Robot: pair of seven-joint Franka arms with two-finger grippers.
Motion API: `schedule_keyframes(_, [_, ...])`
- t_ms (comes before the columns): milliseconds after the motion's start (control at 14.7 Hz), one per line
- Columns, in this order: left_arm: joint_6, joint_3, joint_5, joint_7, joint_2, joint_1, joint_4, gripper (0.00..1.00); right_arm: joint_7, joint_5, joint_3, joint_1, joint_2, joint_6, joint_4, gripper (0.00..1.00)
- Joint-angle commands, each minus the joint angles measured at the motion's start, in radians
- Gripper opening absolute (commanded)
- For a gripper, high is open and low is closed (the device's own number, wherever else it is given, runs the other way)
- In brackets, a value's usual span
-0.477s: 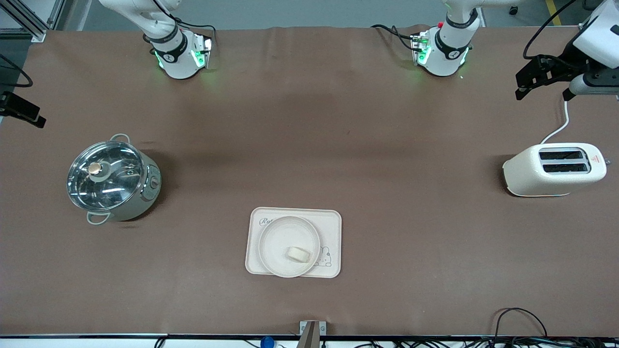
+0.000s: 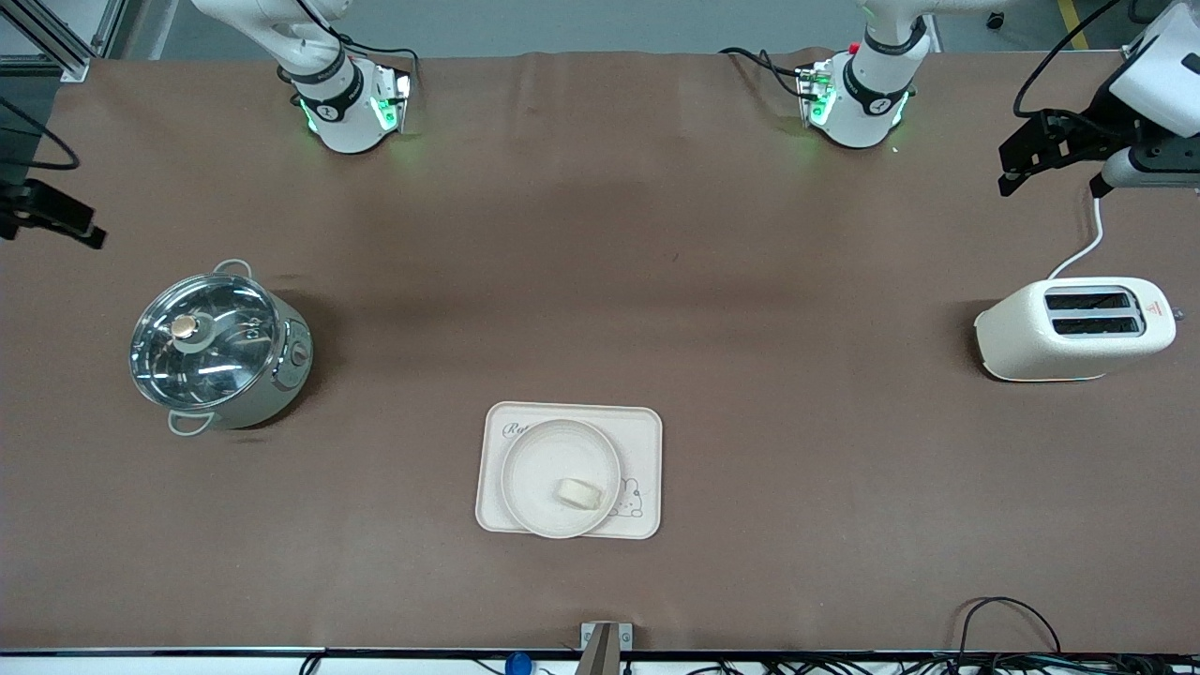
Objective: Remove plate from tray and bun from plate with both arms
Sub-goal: 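Reach the right gripper down to the white plate's rim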
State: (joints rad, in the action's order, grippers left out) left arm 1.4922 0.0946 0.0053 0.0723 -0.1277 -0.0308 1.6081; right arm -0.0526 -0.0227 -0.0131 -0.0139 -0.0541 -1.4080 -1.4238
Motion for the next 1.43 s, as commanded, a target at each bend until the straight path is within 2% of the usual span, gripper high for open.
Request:
schedule_keyframes(0, [-0.021,-0.018,-0.014,-0.029,0.028,0.022,-0.047,1.0,-0.068,-0.06,0.021,0.086,-0.07,-0.108,-0.07,1.0])
schedule_keyframes(205, [-0.021,-0.018,-0.011,-0.029,0.03,0.022,-0.042,1.0,-0.273,-0.069,0.022,0.233,-0.246,-0.32,-0.075,1.0])
schedule_keyframes(341, [-0.021,-0.016,-0.01,-0.026,0.033,0.019,-0.037,1.0,-0.402,-0.107,0.022,0.308,-0.363,-0.472,-0.067,1.0])
schedule_keyframes(477, [-0.021,-0.016,-0.01,-0.023,0.04,0.017,-0.037,1.0,-0.441,-0.183,0.022,0.339,-0.482,-0.638,-0.055,1.0])
schedule_keyframes(614, [-0.021,-0.016,-0.01,-0.02,0.051,0.018,-0.037,1.0,-0.457,-0.241,0.022,0.342,-0.597,-0.76,0.011,1.0])
schedule_keyframes(750, [-0.018,-0.016,-0.01,-0.017,0.066,0.017,-0.037,1.0,-0.469,-0.249,0.022,0.362,-0.7,-0.86,0.093,0.99])
schedule_keyframes(1023, [-0.01,-0.016,-0.008,-0.016,0.109,0.017,-0.04,1.0,-0.471,-0.246,0.022,0.391,-0.831,-0.888,0.226,0.75])
schedule_keyframes(1295, [0.008,-0.016,-0.004,-0.014,0.143,0.018,-0.042,1.0,-0.452,-0.241,0.021,0.41,-0.909,-1.005,0.235,0.55])
schedule_keyframes(1364, [0.016,-0.016,-0.004,-0.014,0.145,0.02,-0.042,1.0,-0.445,-0.241,0.021,0.411,-0.924,-1.034,0.235,0.53])
